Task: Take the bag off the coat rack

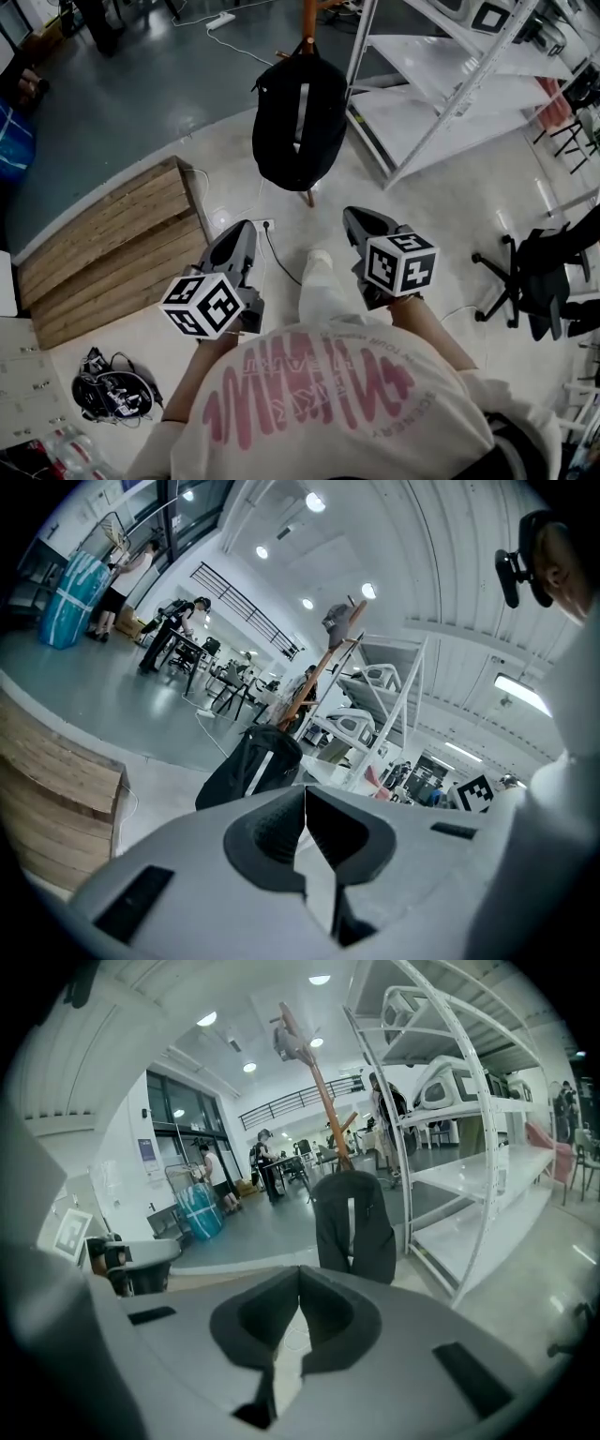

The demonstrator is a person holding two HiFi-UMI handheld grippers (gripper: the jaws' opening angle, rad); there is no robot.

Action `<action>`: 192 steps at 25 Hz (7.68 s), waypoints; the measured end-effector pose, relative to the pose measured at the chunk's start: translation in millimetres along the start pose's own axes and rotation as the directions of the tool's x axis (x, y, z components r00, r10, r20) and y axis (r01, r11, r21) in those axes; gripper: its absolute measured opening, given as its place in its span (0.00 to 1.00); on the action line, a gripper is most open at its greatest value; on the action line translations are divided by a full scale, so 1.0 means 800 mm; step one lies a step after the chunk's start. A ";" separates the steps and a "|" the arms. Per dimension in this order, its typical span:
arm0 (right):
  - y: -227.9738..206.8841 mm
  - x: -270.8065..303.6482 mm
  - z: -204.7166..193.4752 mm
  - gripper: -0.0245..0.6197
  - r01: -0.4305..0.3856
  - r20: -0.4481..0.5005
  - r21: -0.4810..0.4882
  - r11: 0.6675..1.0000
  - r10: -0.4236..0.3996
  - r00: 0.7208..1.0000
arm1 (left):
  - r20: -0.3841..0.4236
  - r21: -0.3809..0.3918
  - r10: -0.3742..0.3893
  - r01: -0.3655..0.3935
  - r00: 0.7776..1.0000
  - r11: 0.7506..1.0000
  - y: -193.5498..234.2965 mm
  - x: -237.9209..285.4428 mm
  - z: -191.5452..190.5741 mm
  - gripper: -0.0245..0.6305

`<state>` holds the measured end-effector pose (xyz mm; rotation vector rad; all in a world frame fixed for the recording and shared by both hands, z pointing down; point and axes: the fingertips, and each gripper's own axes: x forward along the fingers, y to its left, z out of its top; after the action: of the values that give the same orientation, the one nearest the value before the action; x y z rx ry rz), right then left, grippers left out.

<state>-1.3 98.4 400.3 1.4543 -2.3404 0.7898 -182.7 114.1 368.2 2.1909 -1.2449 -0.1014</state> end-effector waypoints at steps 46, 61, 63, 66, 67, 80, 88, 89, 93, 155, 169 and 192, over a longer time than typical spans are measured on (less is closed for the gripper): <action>-0.223 0.300 0.274 0.05 -0.103 0.026 -0.031 0.994 0.104 0.994 | 0.137 -0.071 0.173 -0.165 0.975 0.984 0.125 0.314 0.165 0.04; -0.261 0.337 0.263 0.13 -0.103 -0.004 0.018 0.995 0.103 0.995 | 0.065 -0.167 0.280 -0.267 0.958 0.949 0.171 0.297 0.136 0.04; -0.260 0.342 0.261 0.23 -0.125 -0.007 0.027 0.992 0.125 0.992 | 0.068 -0.161 0.302 -0.288 0.951 0.944 0.175 0.296 0.137 0.04; -0.259 0.349 0.255 0.34 -0.142 -0.017 0.021 0.990 0.142 0.990 | 0.069 -0.160 0.341 -0.327 0.938 0.931 0.183 0.291 0.135 0.04; -0.260 0.351 0.254 0.35 -0.140 -0.014 0.010 0.990 0.141 0.990 | 0.069 -0.160 0.355 -0.341 0.932 0.926 0.185 0.288 0.134 0.04; -0.273 0.368 0.249 0.52 -0.128 -0.037 -0.106 0.986 0.125 0.991 | 0.087 -0.155 0.440 -0.424 0.894 0.892 0.196 0.284 0.129 0.04; -0.300 0.410 0.221 0.52 -0.072 -0.116 -0.173 0.982 0.052 0.992 | 0.077 -0.137 0.456 -0.444 0.887 0.886 0.181 0.281 0.123 0.04; -0.302 0.413 0.217 0.47 -0.080 -0.124 -0.155 0.985 0.061 0.990 | 0.069 -0.136 0.460 -0.448 0.885 0.884 0.180 0.280 0.120 0.04; -0.303 0.415 0.214 0.37 -0.110 -0.131 -0.112 0.988 0.095 0.987 | 0.059 -0.134 0.471 -0.461 0.880 0.877 0.178 0.280 0.118 0.04; -0.326 0.417 0.225 0.31 -0.147 -0.090 -0.155 0.977 0.134 0.987 | -0.210 0.346 0.040 0.037 0.977 0.937 0.173 0.547 0.093 0.52; -0.322 0.418 0.221 0.31 -0.121 -0.069 -0.125 0.985 0.113 0.991 | -0.161 0.414 0.118 -0.041 0.980 0.909 0.190 0.549 0.086 0.30; -0.327 0.422 0.223 0.20 -0.109 -0.085 -0.194 0.975 0.094 0.992 | -0.282 0.252 0.067 0.006 0.957 0.968 0.179 0.552 0.067 0.21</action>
<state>85.8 -344.8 502.2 1.2109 -2.3746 0.6046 -64.3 -318.3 501.0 2.2935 -1.1747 0.3979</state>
